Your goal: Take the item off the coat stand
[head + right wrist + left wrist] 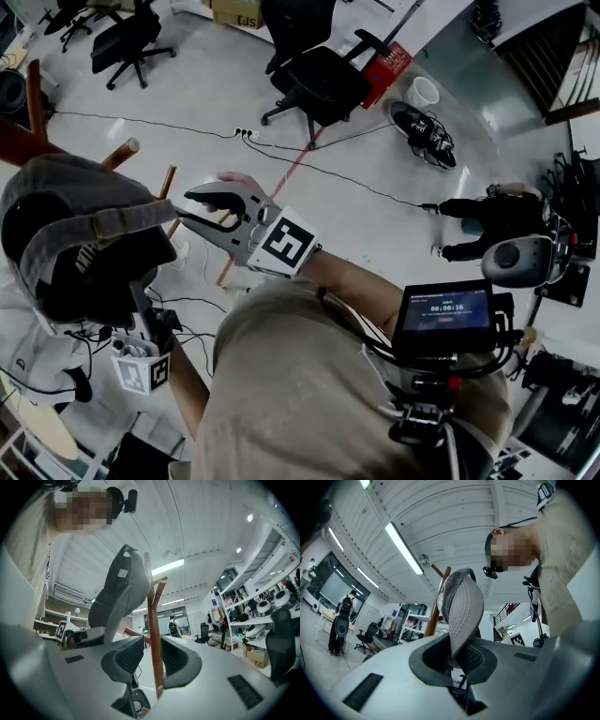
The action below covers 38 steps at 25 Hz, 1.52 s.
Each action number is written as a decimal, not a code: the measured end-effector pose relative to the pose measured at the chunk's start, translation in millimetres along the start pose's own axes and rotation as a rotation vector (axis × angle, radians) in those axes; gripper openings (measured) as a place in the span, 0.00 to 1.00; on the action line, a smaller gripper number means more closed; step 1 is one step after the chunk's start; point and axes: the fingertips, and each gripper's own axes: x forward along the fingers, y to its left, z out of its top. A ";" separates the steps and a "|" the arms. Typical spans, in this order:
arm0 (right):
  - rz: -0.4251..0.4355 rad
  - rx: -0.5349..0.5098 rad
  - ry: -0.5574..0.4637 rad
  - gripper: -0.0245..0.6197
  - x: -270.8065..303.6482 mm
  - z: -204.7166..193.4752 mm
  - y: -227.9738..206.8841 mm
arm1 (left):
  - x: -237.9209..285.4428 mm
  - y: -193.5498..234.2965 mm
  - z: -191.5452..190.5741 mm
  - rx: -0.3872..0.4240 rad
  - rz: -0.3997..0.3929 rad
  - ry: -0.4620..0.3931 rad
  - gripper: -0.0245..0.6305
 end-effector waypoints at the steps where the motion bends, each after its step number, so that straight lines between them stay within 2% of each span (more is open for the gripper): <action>1: -0.003 -0.002 -0.009 0.21 -2.4 -0.1 -2.3 | 1.9 -4.1 -5.0 -0.006 -0.008 0.000 0.09; 11: -0.020 -0.013 -0.035 0.21 -38.3 9.3 -19.3 | 23.1 -49.1 -30.9 -0.047 -0.052 0.005 0.09; 16: -0.008 -0.010 -0.038 0.21 -47.3 15.5 -40.7 | 45.1 -54.5 -39.9 -0.054 -0.035 -0.004 0.09; 19: 0.006 -0.007 -0.053 0.21 -60.7 12.9 -57.2 | 58.0 -60.9 -57.2 -0.086 -0.025 -0.016 0.09; 22: 0.009 0.009 0.000 0.21 -90.7 -0.4 -66.2 | 61.3 -79.5 -72.0 -0.110 -0.011 -0.023 0.09; 25: 0.037 0.014 0.005 0.21 -101.6 -3.7 -65.6 | 54.9 -89.6 -71.3 -0.091 0.027 -0.042 0.09; 31: 0.105 0.029 0.007 0.21 -88.3 -5.0 -54.8 | 41.0 -91.2 -67.6 -0.071 0.084 -0.058 0.09; 38: 0.164 0.028 -0.001 0.21 -72.4 -3.2 -29.2 | 14.0 -88.6 -66.1 -0.093 0.119 -0.081 0.09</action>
